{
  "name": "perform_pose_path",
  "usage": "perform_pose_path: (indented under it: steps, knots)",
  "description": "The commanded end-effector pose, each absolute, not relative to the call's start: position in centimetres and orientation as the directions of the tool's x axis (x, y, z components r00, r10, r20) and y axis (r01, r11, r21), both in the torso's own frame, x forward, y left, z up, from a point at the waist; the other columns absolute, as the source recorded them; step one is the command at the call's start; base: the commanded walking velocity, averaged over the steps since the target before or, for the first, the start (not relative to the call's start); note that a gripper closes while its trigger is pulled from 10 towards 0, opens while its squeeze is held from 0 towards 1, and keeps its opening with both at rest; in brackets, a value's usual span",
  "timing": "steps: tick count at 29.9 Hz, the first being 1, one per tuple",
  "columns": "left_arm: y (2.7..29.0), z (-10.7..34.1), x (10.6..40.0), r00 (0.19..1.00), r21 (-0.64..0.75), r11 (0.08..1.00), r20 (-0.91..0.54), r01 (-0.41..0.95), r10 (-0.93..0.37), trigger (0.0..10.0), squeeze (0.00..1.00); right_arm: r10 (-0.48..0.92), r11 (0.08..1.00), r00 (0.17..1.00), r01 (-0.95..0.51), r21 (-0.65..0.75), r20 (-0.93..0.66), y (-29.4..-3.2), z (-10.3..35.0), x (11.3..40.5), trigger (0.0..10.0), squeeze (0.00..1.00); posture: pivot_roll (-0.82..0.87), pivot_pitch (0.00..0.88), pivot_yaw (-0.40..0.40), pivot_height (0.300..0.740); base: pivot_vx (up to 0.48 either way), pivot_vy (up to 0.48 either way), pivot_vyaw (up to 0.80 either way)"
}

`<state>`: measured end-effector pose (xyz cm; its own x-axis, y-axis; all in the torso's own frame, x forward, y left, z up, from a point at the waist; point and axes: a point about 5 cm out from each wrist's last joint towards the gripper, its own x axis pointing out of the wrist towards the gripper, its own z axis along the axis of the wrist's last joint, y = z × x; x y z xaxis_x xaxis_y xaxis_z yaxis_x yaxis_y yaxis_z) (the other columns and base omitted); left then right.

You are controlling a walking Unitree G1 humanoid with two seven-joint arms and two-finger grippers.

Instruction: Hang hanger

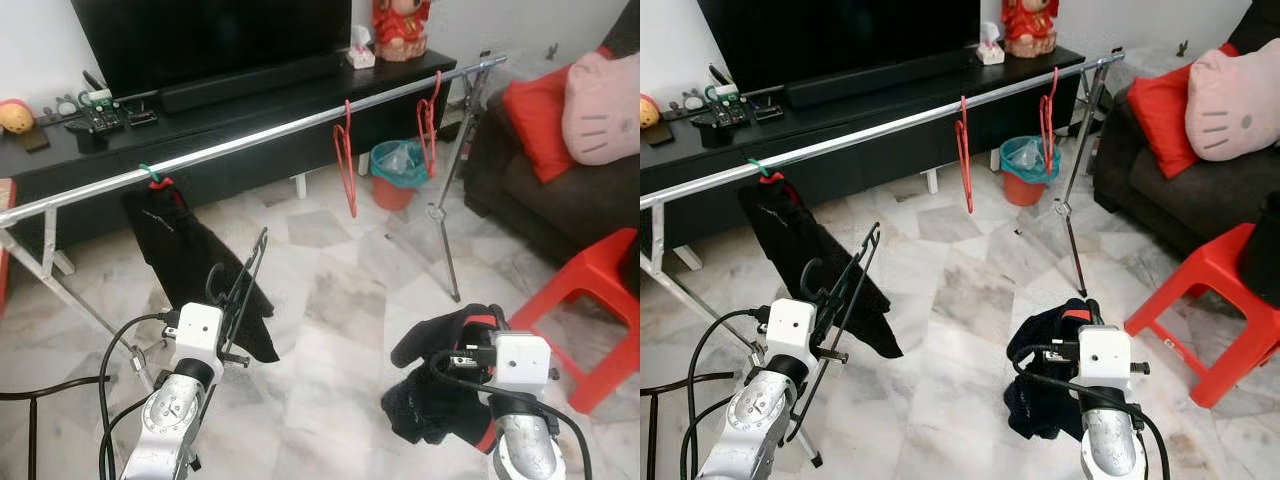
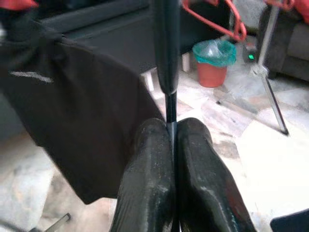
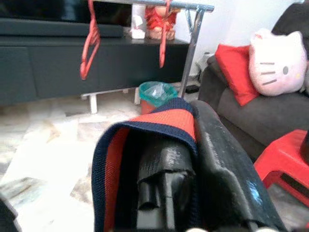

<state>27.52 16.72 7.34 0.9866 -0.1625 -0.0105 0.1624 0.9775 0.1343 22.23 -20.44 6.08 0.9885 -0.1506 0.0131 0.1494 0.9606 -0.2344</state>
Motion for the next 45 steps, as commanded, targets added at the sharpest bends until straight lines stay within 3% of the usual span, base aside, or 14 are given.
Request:
perform_pose_path:
  steps: [1, 15, 19, 29, 36, 40, 45]
  knots:
    - [17.3, 7.2, 27.1, 0.99, 0.125, 0.982, -0.016, 0.142, -0.141, 10.0, 0.0, -0.129, 0.964, 0.99, 0.139, -0.227, 0.057, -20.0, 7.2, 23.1, 10.0, 0.0, -0.05, 0.004, 0.05, 0.74, 0.0, 0.0, 0.0]
    - [16.9, 7.6, 27.2, 0.979, 0.103, 0.974, -0.006, 0.204, -0.204, 10.0, 0.0, -0.151, 0.962, 0.987, 0.158, -0.222, 0.051, -20.3, 7.2, 23.5, 10.0, 0.0, -0.05, 0.0, 0.059, 0.74, 0.0, 0.0, 0.0]
    - [16.4, 7.8, 27.2, 0.961, 0.086, 0.957, -0.019, 0.276, -0.275, 10.0, 0.0, -0.183, 0.96, 0.982, 0.187, -0.209, 0.038, -20.7, 7.0, 23.8, 10.0, 0.0, -0.05, 0.0, 0.061, 0.74, 0.0, 0.0, 0.0]
    - [15.4, 7.0, 28.0, 0.847, 0.1, 0.846, -0.172, 0.524, -0.503, 10.0, 0.0, -0.37, 0.912, 0.929, 0.364, -0.191, 0.006, -23.7, 9.4, 28.5, 10.0, 0.0, -0.04, 0.006, 0.078, 0.74, 0.0, 0.0, 0.0]
    - [14.9, 7.0, 27.6, 0.783, 0.082, 0.788, -0.214, 0.611, -0.584, 10.0, 0.0, -0.424, 0.904, 0.905, 0.421, -0.079, -0.025, -24.1, 9.5, 29.4, 10.0, 0.0, -0.03, 0.02, 0.08, 0.74, 0.0, 0.0, 0.0]
    - [15.0, 7.0, 27.5, 0.699, 0.058, 0.712, -0.263, 0.7, -0.665, 10.0, 0.0, -0.511, 0.859, 0.855, 0.51, -0.035, -0.085, -25.2, 9.6, 30.1, 10.0, 0.0, -0.03, 0.029, 0.086, 0.74, 0.0, 0.0, 0.0]
    - [14.7, 7.5, 27.8, 0.637, 0.016, 0.66, -0.281, 0.751, -0.718, 10.0, 0.0, -0.494, 0.868, 0.858, 0.494, -0.038, -0.141, -24.7, 9.3, 30.8, 10.0, 0.0, -0.03, 0.034, 0.09, 0.74, 0.0, 0.0, 0.0]
